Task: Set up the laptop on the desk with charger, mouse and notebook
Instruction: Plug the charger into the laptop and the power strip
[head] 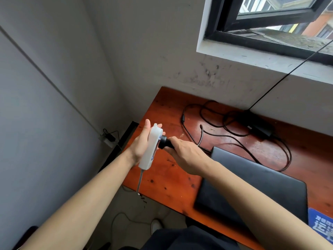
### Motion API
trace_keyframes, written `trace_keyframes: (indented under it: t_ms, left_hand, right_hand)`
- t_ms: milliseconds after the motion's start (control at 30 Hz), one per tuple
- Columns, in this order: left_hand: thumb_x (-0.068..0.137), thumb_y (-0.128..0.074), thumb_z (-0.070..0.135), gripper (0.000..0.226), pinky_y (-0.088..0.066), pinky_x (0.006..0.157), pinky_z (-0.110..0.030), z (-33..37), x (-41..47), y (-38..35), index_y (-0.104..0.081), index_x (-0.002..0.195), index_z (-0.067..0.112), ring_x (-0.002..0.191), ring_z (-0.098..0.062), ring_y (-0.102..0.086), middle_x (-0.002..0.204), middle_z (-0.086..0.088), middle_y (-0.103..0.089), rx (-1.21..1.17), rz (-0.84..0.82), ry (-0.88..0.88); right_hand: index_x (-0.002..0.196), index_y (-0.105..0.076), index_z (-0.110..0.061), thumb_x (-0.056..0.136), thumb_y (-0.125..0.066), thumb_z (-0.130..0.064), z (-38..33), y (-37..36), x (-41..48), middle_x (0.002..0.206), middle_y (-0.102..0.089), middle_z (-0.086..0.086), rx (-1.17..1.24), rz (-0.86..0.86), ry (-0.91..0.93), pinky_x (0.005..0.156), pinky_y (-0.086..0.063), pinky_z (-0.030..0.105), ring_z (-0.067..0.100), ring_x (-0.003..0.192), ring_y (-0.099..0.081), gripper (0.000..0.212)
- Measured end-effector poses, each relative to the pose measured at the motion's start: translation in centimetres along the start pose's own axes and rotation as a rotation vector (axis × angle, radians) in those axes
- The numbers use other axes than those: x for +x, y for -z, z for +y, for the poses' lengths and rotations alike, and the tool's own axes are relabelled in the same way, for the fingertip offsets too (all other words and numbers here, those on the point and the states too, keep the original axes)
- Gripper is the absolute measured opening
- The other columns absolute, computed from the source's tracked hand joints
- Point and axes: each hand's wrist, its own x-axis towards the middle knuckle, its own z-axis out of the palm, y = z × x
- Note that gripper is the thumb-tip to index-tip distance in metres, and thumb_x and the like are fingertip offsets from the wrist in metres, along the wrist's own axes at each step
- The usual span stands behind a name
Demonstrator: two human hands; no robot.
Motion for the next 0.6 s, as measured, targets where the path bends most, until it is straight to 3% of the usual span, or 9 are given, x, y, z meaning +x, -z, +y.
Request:
trace_keyframes:
  t_ms: [100, 267, 367, 500, 600]
  left_hand:
    - [0.085, -0.016, 0.082, 0.084, -0.024, 0.119, -0.047, 0.6, 0.2, 0.4, -0.046, 0.145, 0.033, 0.136, -0.022, -0.047, 0.145, -0.005, -0.055, -0.131, -0.046, 0.025]
    - [0.088, -0.025, 0.081, 0.081, -0.035, 0.111, -0.048, 1.6, 0.0, 0.7, -0.053, 0.142, 0.027, 0.136, -0.025, -0.047, 0.146, -0.013, -0.053, -0.405, -0.085, 0.138]
    - [0.088, -0.029, 0.079, 0.079, -0.036, 0.112, -0.051, 2.0, -0.3, 0.6, -0.057, 0.139, 0.025, 0.129, -0.029, -0.056, 0.146, -0.013, -0.053, -0.431, -0.102, 0.165]
    - [0.088, -0.028, 0.079, 0.079, -0.026, 0.117, -0.058, 2.5, -0.4, 0.5, -0.058, 0.138, 0.026, 0.133, -0.033, -0.051, 0.151, -0.013, -0.046, -0.373, -0.1, 0.209]
    - [0.087, -0.029, 0.081, 0.079, -0.022, 0.116, -0.064, 3.0, -0.5, 0.4, -0.058, 0.137, 0.027, 0.136, -0.035, -0.047, 0.153, -0.012, -0.044, -0.37, -0.119, 0.211]
  right_hand:
    - [0.105, -0.047, -0.016, 0.107, -0.035, -0.038, -0.4, 0.9, -0.3, 0.086, -0.054, -0.004, -0.024, 0.018, 0.071, 0.058, -0.037, 0.034, 0.02, 0.064, -0.05, 0.026]
    - [0.11, -0.051, -0.01, 0.107, -0.038, -0.034, -2.0, 2.0, -0.8, 0.094, -0.065, 0.005, -0.112, 0.054, 0.227, 0.055, -0.044, 0.04, 0.026, 0.063, -0.053, 0.028]
    - [0.104, -0.054, -0.01, 0.106, -0.036, -0.035, -2.6, 2.6, -0.8, 0.084, -0.062, 0.002, -0.257, 0.118, 0.272, 0.045, -0.033, 0.034, 0.021, 0.053, -0.046, 0.031]
    - [0.1, -0.051, -0.012, 0.106, -0.041, -0.034, -2.7, 3.1, -0.4, 0.074, -0.058, -0.002, -0.458, 0.106, 0.288, 0.041, -0.025, 0.03, 0.019, 0.045, -0.045, 0.024]
    - [0.1, -0.052, -0.013, 0.104, -0.047, -0.03, -2.7, 3.5, -0.1, 0.072, -0.058, -0.003, -0.481, 0.112, 0.292, 0.039, -0.02, 0.026, 0.016, 0.043, -0.042, 0.019]
